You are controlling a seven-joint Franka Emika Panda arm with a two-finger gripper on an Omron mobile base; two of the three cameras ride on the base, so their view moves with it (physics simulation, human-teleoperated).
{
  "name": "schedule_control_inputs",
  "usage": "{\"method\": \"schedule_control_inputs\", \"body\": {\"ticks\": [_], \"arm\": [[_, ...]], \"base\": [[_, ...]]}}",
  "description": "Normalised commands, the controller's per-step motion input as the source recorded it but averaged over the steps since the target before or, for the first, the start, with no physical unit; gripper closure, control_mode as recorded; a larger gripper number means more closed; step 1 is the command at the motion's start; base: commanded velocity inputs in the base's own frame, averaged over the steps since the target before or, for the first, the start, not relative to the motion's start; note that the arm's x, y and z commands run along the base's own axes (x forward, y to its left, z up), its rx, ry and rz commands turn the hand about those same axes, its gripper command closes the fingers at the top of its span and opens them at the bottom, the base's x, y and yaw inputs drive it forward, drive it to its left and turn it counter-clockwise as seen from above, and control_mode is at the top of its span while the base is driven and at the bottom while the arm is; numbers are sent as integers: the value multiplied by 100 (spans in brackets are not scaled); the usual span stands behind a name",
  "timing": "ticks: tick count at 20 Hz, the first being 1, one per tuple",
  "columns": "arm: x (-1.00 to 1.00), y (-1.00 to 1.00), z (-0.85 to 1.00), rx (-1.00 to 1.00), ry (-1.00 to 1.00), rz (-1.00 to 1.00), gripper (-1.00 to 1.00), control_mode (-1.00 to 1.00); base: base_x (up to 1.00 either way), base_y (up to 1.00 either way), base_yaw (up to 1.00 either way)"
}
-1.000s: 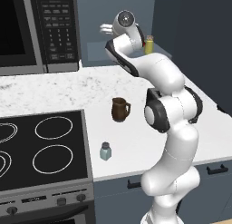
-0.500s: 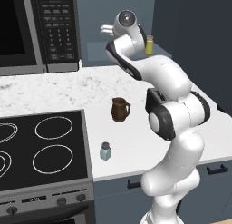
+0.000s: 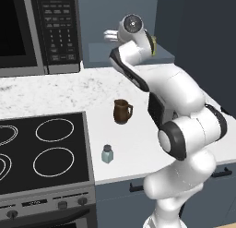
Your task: Put the shaker and condiment bottle from the counter next to their counterparts in the cabinet.
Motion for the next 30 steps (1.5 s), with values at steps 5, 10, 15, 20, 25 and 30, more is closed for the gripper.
{"method": "schedule_control_inputs", "body": {"ticks": [5, 10, 15, 20, 25, 30], "arm": [[-66, 0, 0, 0, 0, 0, -100, -100], [-84, 0, 0, 0, 0, 0, -100, -100], [-98, 0, 0, 0, 0, -1, -100, -100], [-96, 0, -3, 0, 0, -1, -100, -100], [-86, 14, -5, 0, 0, -4, -100, -100], [-93, 15, -4, 0, 2, -10, -100, -100]], "base": [[0, 0, 0], [0, 0, 0], [0, 0, 0], [0, 0, 0], [0, 0, 0], [0, 0, 0]]}}
